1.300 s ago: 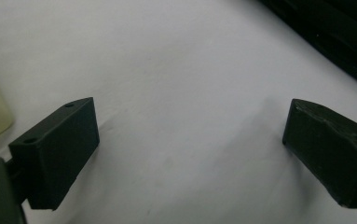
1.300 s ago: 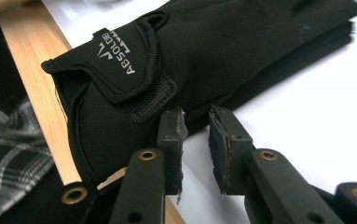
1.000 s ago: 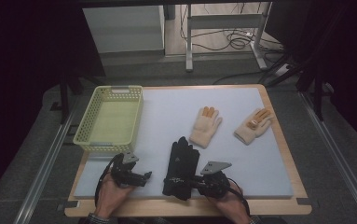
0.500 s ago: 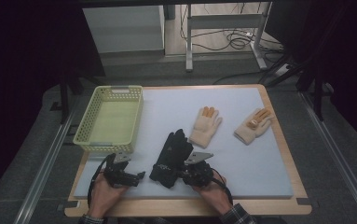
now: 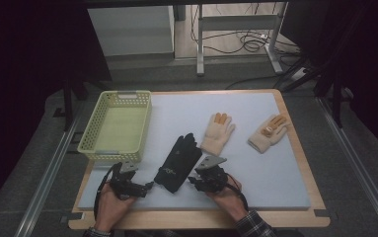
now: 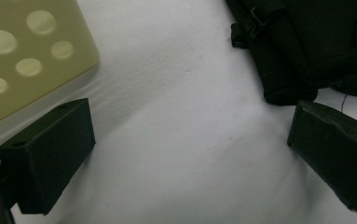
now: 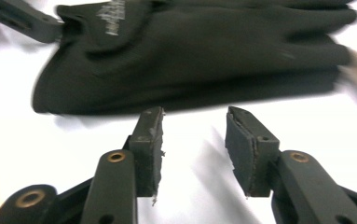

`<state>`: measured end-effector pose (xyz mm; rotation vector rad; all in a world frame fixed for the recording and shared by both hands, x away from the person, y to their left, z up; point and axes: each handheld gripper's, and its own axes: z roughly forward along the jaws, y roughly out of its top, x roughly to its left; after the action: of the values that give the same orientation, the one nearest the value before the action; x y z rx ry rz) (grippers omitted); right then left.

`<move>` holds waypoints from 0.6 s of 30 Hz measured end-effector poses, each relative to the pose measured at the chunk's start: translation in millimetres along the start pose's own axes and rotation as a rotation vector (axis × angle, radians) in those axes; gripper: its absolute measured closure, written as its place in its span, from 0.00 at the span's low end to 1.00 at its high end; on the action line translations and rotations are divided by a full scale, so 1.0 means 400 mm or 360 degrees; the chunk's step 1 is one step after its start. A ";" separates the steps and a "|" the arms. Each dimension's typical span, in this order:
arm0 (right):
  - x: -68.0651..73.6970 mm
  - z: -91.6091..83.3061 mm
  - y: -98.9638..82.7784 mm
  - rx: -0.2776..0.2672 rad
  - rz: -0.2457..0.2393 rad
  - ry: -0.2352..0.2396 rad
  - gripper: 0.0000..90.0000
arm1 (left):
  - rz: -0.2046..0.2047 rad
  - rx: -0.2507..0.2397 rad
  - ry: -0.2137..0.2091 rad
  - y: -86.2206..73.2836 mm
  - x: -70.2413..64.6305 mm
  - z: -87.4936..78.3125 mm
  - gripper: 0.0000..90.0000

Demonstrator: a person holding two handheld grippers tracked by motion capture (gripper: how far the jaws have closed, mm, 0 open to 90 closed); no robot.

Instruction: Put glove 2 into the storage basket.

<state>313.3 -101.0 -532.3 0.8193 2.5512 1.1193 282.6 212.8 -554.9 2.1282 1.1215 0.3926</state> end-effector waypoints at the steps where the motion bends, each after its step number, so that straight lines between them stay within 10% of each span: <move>1: -0.010 -0.009 -0.004 -0.0005 0.0008 -0.0018 0.58 | 0.0001 0.0000 0.0000 0.000 0.000 0.000 0.01; 18: -0.171 -0.152 -0.099 -0.0007 0.0152 -0.0257 0.24 | -0.0005 0.0003 -0.0008 -0.001 0.001 0.000 0.01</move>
<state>327.7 -199.1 -520.5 0.9975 2.3989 1.0399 282.6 213.1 -555.2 2.1276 1.1224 0.3851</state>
